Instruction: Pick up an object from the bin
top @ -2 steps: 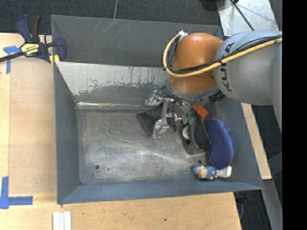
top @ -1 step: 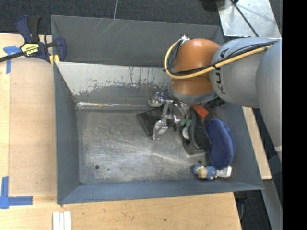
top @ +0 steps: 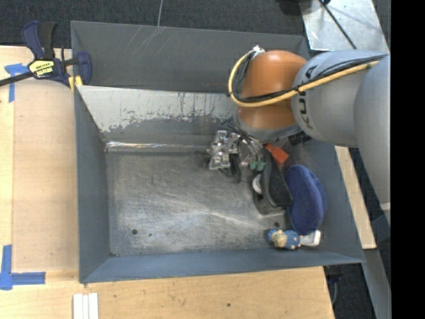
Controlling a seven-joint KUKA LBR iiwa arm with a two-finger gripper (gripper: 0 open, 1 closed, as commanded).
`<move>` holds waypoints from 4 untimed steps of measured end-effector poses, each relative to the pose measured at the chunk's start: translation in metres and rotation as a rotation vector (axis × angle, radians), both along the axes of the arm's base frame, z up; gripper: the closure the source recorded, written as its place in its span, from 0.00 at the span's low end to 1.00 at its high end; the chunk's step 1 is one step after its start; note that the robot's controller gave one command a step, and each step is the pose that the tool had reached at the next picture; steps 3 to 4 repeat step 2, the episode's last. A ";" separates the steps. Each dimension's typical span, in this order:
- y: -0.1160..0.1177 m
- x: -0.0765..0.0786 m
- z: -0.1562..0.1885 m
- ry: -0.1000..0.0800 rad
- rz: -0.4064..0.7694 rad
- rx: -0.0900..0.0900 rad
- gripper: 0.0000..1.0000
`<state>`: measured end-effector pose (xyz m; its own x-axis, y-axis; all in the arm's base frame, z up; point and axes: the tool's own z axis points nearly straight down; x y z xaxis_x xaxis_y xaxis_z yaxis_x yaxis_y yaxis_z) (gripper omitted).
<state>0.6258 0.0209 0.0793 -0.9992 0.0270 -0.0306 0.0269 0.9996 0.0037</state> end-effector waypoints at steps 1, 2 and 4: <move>-0.003 -0.014 0.114 0.018 0.058 -0.004 1.00; 0.009 -0.007 0.190 0.019 0.281 -0.008 1.00; 0.009 -0.007 0.190 0.019 0.281 -0.008 1.00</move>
Offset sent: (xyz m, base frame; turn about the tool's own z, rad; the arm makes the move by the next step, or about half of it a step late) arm -0.0170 -0.0022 0.1081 -0.0587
